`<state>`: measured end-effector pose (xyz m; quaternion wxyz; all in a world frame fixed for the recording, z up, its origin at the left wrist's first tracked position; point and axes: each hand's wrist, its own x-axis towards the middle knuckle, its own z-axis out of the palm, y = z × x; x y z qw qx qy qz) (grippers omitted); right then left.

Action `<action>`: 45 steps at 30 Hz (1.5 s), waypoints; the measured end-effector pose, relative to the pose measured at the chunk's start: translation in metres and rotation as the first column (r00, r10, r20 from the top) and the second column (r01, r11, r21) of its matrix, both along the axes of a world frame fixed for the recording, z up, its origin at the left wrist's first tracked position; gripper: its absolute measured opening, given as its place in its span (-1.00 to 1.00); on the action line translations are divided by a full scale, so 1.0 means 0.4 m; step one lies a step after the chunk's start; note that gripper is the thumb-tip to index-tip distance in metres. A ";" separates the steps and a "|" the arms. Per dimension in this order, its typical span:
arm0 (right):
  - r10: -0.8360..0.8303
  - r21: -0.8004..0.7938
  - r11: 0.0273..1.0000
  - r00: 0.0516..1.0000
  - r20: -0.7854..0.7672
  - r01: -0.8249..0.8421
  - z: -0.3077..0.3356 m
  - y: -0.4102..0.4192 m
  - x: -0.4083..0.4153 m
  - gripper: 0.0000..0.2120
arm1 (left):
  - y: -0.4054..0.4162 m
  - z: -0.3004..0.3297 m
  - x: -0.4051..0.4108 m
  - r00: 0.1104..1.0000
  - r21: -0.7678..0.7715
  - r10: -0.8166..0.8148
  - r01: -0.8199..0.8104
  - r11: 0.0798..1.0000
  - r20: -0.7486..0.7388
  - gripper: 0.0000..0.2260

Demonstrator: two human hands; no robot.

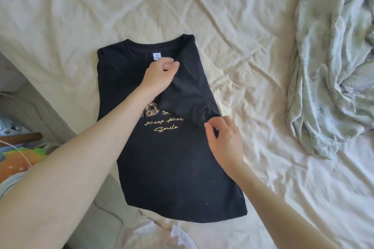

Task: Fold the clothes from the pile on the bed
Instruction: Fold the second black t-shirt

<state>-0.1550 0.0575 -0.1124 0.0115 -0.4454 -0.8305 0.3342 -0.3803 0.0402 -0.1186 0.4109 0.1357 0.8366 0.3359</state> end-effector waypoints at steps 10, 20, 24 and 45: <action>-0.776 -0.822 -0.346 0.354 0.521 0.452 0.007 0.087 -0.107 -0.72 | 0.172 -0.036 -0.004 1.000 0.080 0.019 -0.021 0.997 0.025 -0.65; -0.854 -0.769 -0.021 0.389 0.347 0.639 -0.020 0.103 -0.110 -0.77 | 0.210 -0.072 0.031 0.973 -0.011 -0.157 0.158 0.987 -0.172 -0.73; -0.834 -0.684 0.168 0.473 0.285 0.710 -0.043 0.097 -0.102 -0.72 | 0.173 -0.087 0.043 0.870 -0.152 -0.291 0.251 0.956 -0.398 -0.79; 0.370 0.058 0.889 0.789 0.490 -0.454 -0.070 0.016 0.008 -0.43 | -0.148 -0.026 0.112 0.484 -0.352 -0.708 0.633 0.689 -0.515 -0.60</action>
